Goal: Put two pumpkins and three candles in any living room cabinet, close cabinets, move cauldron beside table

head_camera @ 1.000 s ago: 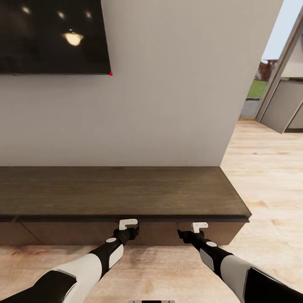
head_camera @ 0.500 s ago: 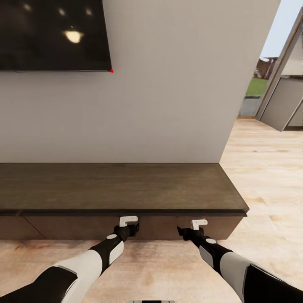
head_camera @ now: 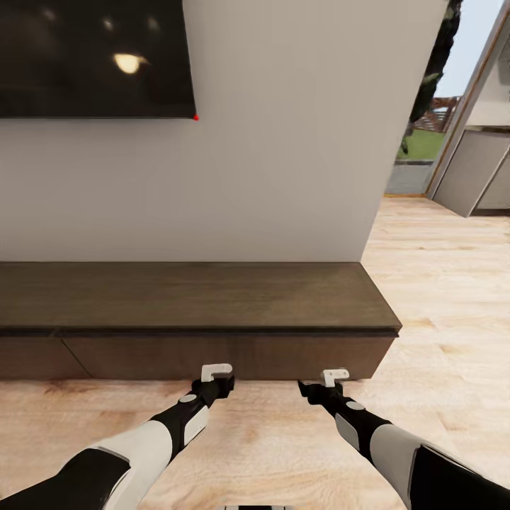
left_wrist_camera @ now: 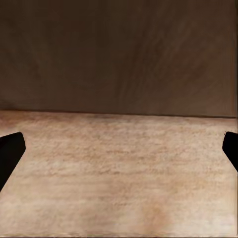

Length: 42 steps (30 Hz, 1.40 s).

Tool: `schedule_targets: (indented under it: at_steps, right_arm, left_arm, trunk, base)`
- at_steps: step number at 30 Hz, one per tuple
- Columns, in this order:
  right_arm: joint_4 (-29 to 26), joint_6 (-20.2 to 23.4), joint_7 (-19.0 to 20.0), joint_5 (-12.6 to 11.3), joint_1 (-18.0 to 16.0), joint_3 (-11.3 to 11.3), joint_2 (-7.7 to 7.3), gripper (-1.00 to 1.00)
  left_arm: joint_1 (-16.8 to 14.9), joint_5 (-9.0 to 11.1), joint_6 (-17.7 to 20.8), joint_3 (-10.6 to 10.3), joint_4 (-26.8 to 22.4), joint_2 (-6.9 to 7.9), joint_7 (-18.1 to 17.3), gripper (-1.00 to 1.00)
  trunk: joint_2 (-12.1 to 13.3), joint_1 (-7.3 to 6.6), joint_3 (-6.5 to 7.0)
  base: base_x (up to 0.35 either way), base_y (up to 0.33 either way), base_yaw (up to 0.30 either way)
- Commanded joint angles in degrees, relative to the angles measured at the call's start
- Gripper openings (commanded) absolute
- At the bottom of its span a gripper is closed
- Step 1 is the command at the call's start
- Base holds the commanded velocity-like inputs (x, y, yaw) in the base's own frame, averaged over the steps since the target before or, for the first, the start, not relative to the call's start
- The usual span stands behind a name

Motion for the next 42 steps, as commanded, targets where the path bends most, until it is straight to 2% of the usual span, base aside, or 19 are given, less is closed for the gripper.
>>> schedule_targets:
  at_steps: [1, 20, 27, 31, 42]
  right_arm:
    - [0.1, -0.2, 0.4, -0.6, 0.0, 0.4, 0.03, 1.00]
    - [0.0, -0.1, 0.4, -0.5, 0.0, 0.3, 0.01, 1.00]
    - [0.0, 0.1, 0.4, -0.4, 0.0, 0.3, 0.00, 1.00]
    - [-0.1, 0.3, 0.4, -0.2, 0.0, 0.4, 0.02, 1.00]
    - [-0.1, 0.5, 0.4, 0.0, 0.0, 0.5, 0.03, 1.00]
  left_arm:
    - [0.0, 0.5, -0.2, -0.5, 0.1, -0.01, 0.2, 1.00]
    - [0.6, 1.2, -0.2, -0.2, 0.1, 0.02, 0.2, 1.00]
    - [0.7, 5.2, -0.1, -0.1, 0.0, 0.08, 0.1, 1.00]
    - [0.7, 6.0, -0.1, -0.1, 0.6, 0.14, 0.1, 1.00]
    - [0.7, 6.1, -0.1, -0.1, 1.1, 0.17, 0.2, 1.00]
  trunk:
    - [0.0, -0.04, -0.04]
    - [0.0, -0.04, -0.03]
    - [0.0, -0.04, 0.49]
    - [0.0, -0.14, 1.72]
    - [0.2, -0.42, 4.83]
  base:
    - [-0.137, 0.000, 0.000]
    - [-0.015, 0.000, 0.000]
    - [0.000, 0.000, 0.050]
    - [0.000, 0.000, 0.121]
    - [0.000, 0.000, 0.212]
